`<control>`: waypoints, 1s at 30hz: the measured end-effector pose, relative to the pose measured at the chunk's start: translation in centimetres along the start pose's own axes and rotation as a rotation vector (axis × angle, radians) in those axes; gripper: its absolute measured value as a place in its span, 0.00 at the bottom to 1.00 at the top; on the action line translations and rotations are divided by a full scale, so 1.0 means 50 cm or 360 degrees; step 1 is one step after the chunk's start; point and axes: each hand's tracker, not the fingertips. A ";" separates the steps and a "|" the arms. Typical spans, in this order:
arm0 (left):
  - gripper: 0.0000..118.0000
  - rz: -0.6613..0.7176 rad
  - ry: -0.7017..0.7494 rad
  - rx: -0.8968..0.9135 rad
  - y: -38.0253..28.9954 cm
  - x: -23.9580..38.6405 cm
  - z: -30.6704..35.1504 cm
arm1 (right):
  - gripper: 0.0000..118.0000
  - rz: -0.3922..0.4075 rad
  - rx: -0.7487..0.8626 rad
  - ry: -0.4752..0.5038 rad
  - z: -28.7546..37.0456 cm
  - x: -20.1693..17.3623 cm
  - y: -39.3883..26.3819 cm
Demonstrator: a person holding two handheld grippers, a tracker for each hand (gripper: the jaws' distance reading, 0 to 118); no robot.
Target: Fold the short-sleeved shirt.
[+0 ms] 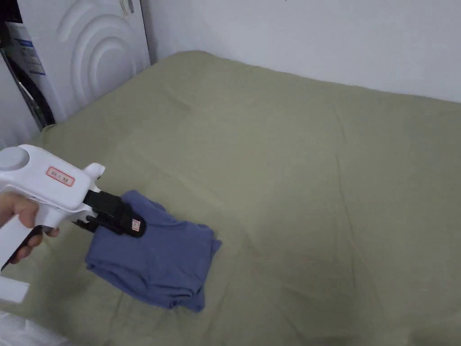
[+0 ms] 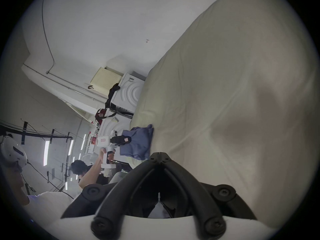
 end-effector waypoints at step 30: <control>0.02 -0.0613 0.0354 0.0857 -0.217 0.592 -0.068 | 0.02 0.0771 0.0591 -0.0614 0.163 -0.174 0.034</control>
